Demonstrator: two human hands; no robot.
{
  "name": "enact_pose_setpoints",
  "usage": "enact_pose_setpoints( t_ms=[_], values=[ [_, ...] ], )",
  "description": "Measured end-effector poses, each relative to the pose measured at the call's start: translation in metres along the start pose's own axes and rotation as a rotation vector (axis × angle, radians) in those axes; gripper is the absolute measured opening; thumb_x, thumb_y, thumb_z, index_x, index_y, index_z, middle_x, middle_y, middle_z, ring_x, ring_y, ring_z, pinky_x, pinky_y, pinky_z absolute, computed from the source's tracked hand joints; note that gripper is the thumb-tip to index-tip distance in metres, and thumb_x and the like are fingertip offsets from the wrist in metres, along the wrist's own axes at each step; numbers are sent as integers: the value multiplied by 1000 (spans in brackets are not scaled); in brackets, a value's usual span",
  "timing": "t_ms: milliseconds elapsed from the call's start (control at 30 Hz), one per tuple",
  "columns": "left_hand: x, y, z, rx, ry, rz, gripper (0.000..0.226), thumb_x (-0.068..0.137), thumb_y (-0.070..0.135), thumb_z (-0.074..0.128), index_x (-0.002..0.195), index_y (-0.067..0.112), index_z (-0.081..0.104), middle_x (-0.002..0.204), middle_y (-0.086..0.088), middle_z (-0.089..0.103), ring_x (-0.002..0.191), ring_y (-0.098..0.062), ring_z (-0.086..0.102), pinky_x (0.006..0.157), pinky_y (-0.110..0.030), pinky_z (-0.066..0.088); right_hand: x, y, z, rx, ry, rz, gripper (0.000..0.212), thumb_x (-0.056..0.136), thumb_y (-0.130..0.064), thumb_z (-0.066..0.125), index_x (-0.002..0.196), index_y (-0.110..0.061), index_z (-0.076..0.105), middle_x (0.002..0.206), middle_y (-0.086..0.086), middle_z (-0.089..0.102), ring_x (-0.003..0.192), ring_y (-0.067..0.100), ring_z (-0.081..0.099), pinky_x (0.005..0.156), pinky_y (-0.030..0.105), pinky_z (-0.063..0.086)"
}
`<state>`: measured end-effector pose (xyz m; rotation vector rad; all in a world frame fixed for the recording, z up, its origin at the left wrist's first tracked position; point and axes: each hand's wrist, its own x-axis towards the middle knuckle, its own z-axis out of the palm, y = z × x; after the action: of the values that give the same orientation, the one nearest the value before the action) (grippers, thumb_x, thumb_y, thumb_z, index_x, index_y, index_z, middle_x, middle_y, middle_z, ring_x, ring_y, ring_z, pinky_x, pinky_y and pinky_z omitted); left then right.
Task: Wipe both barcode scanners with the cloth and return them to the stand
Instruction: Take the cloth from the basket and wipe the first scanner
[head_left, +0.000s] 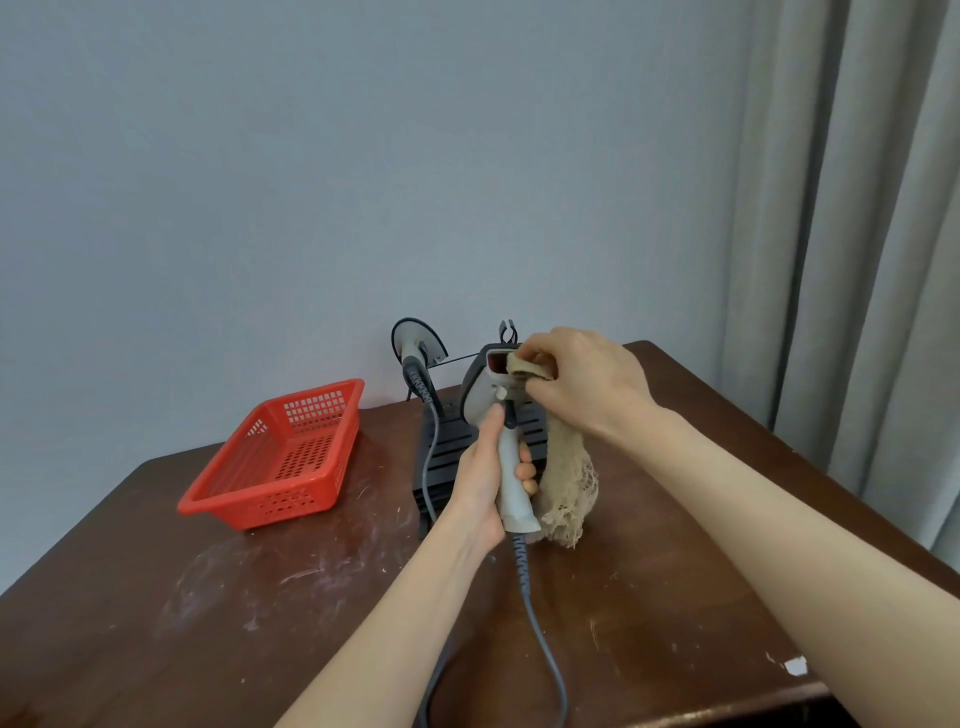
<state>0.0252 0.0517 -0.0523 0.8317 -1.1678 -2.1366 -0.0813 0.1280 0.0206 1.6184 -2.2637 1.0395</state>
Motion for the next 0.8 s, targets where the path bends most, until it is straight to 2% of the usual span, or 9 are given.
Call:
enact_pose_setpoints(
  t_ms=[133,267,333,433,533,633,700,800],
  values=[
    [-1,0,-1,-6,0,4,36,88,47,57,80,12,55,56,-1,48,37,-9,40,35,-18,36,1,11,-2,-87,3,49,23,85,-25,52,101,-33,66,98,-4,62,94,26,59,68,30,39],
    [-2,1,0,-16,-1,8,36,88,48,57,80,13,55,57,0,48,38,-8,40,35,-18,37,2,17,-7,-41,144,156,16,84,-17,49,70,-18,57,67,-2,51,71,30,51,57,29,31],
    [-3,2,1,-5,-5,17,36,88,47,57,80,12,55,57,-1,48,38,-8,40,35,-19,37,1,14,-8,99,213,133,14,83,-16,53,76,-17,64,66,-2,56,69,26,53,57,30,37],
    [-3,1,4,5,-6,24,36,88,47,57,83,11,56,57,-1,48,38,-9,40,36,-19,36,0,-1,-4,188,175,-4,14,83,-16,57,84,-14,71,75,0,66,74,22,60,66,34,49],
    [-1,-1,6,19,-20,31,38,87,48,59,89,10,57,56,-1,48,39,-11,40,37,-21,37,0,-9,6,223,172,-68,16,84,-19,60,91,-23,74,78,-3,60,76,18,56,67,34,46],
    [-2,-2,7,21,-36,44,37,88,47,58,83,10,57,55,-1,47,40,-11,40,37,-22,36,3,-10,12,311,268,-66,17,87,-21,62,98,-25,74,78,-9,56,73,10,52,66,24,39],
    [-5,-1,9,37,-22,57,35,90,44,57,82,9,57,54,-2,48,39,-11,40,37,-21,36,7,-13,13,350,320,-51,17,87,-19,62,98,-23,74,82,-7,61,74,9,52,69,24,41],
    [-6,-2,10,42,4,56,34,90,42,58,86,9,58,53,-2,49,39,-11,41,37,-21,37,12,-12,11,352,301,9,15,89,-20,59,91,-20,74,87,-1,67,79,14,58,71,27,44]
  ],
)
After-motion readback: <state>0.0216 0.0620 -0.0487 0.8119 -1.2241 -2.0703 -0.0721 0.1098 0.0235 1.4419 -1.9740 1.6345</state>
